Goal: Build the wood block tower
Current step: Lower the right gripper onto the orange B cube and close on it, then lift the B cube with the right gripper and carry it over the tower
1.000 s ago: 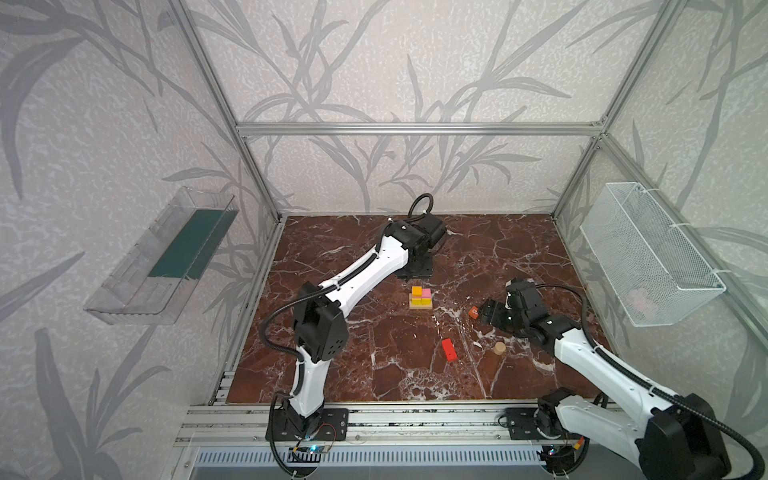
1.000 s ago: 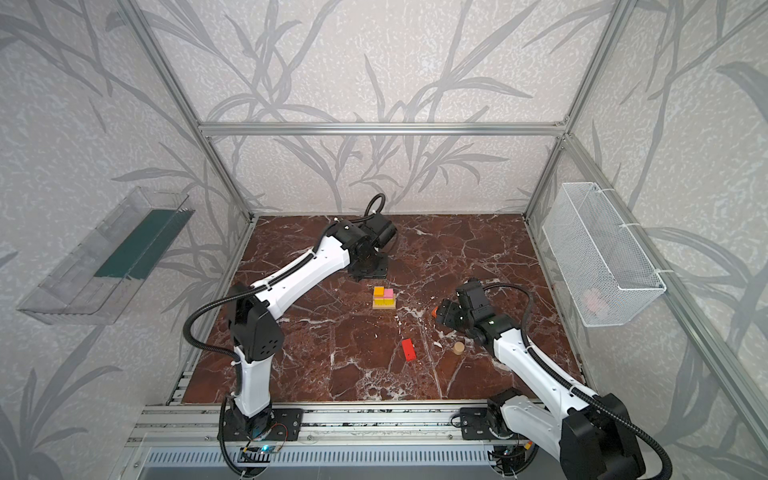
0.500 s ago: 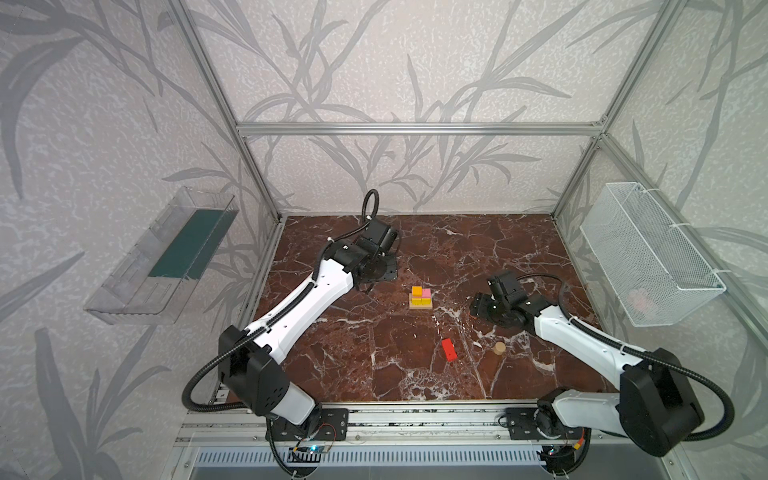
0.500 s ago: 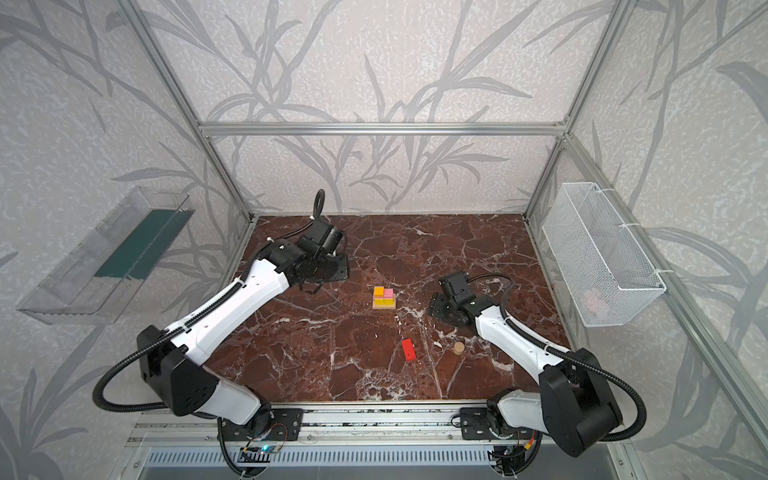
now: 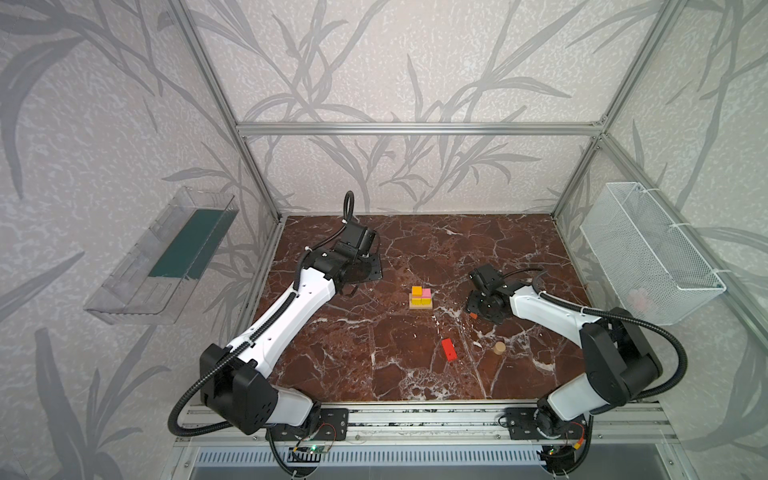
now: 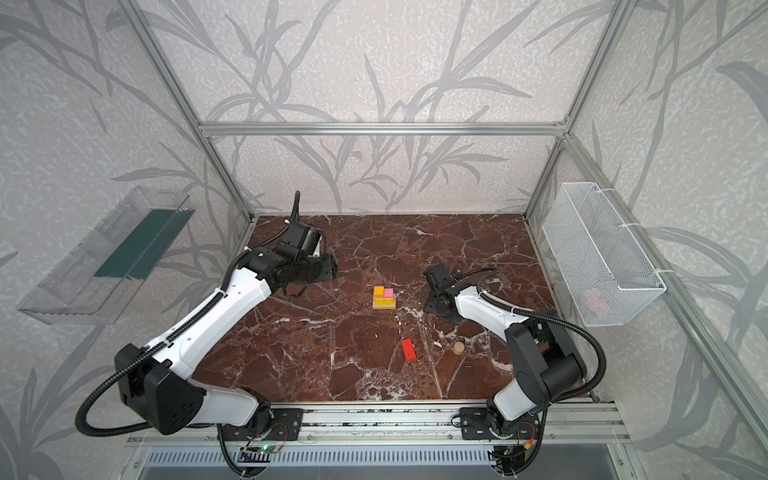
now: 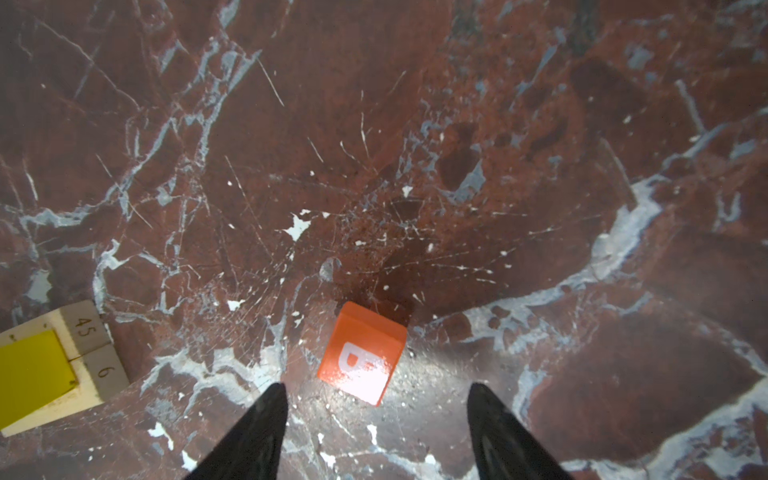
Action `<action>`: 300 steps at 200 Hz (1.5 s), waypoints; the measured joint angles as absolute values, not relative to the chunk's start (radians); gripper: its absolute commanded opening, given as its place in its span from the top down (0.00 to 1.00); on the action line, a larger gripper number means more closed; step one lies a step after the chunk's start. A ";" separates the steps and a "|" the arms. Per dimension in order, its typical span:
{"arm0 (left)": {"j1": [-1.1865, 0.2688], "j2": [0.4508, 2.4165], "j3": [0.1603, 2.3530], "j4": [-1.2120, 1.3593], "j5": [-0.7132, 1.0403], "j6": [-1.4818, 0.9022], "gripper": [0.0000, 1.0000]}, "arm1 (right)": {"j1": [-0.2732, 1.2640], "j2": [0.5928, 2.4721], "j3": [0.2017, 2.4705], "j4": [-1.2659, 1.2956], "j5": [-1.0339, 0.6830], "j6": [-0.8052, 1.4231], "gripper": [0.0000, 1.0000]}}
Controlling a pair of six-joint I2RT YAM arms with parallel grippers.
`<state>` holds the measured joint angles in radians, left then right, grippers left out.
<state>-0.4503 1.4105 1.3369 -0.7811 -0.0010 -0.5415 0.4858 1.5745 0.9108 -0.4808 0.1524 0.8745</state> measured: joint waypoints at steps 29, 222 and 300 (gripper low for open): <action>-0.442 1.410 1.330 -0.772 0.021 -0.532 0.50 | 0.487 1.596 0.929 -0.491 0.165 0.891 0.35; -0.406 1.410 1.312 -0.747 0.081 -0.523 0.50 | 0.491 1.740 1.003 -0.498 0.152 0.915 0.55; -0.403 1.410 1.311 -0.747 0.086 -0.524 0.50 | 0.495 1.742 1.015 -0.519 0.152 0.897 0.55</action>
<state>-0.4034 1.4097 1.3113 -0.7467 0.0864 -0.5236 0.4946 1.7424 1.0153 -0.5186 0.1520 0.8970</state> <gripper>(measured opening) 0.500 0.425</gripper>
